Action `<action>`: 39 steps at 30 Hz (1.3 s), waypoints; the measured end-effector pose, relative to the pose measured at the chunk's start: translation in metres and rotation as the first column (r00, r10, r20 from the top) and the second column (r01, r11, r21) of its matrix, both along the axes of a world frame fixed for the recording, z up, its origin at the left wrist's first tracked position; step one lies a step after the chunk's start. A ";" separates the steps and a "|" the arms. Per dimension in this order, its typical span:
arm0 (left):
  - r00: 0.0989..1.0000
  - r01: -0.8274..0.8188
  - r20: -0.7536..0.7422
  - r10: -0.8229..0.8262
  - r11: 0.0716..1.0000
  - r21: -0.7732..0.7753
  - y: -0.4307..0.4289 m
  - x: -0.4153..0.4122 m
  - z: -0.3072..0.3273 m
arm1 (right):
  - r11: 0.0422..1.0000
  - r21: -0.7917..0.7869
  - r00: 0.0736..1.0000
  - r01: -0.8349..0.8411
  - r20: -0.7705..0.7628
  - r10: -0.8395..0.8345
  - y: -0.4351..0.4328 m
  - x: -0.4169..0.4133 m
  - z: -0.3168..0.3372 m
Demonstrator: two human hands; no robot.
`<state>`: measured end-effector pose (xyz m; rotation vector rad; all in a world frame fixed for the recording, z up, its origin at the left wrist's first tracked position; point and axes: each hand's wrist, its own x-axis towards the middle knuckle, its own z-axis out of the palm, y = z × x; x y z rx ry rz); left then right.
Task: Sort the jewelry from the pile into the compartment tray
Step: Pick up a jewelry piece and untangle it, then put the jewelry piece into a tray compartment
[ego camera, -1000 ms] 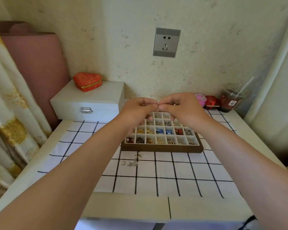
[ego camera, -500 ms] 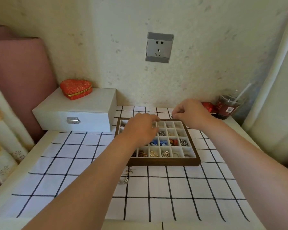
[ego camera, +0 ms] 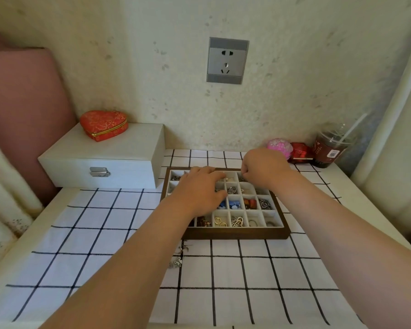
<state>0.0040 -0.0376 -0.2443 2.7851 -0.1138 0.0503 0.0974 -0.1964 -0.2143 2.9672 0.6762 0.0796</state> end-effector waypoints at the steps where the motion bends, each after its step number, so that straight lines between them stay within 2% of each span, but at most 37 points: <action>1: 1.000 0.000 -0.004 0.000 1.000 0.002 0.000 0.000 0.000 | 1.000 0.002 1.000 0.009 0.016 -0.009 0.001 0.000 -0.001; 7: 1.000 -0.001 -0.001 0.001 1.000 -0.006 0.000 -0.001 0.002 | 0.997 0.061 0.997 0.055 0.055 -0.058 0.000 0.005 -0.003; 11: 1.000 -0.001 0.002 0.001 1.000 -0.017 0.000 -0.001 0.003 | 0.996 0.093 0.990 -0.006 -0.136 0.018 -0.010 0.000 0.002; 14: 1.000 -0.002 -0.004 0.002 1.000 -0.014 0.000 0.000 0.002 | 0.988 0.151 0.978 -0.009 -0.204 0.040 -0.014 0.000 0.005; 19: 1.000 0.006 0.006 -0.006 1.000 -0.029 0.001 0.000 0.002 | 0.958 0.287 0.972 -0.010 -0.222 0.077 -0.020 0.005 0.007; 25: 0.997 0.009 0.081 -0.002 0.997 -0.083 0.006 -0.004 0.008 | 0.865 0.501 0.969 -0.008 -0.210 0.131 -0.021 -0.006 0.020; 32: 0.981 0.008 0.196 0.010 0.996 -0.094 0.023 -0.038 0.023 | 0.844 0.490 0.910 -0.219 -0.210 0.358 0.012 -0.072 0.025; 39: 0.994 0.008 0.113 -0.002 0.998 -0.055 0.053 -0.099 0.029 | 0.842 0.430 0.835 -0.325 -0.287 0.470 0.027 -0.125 0.021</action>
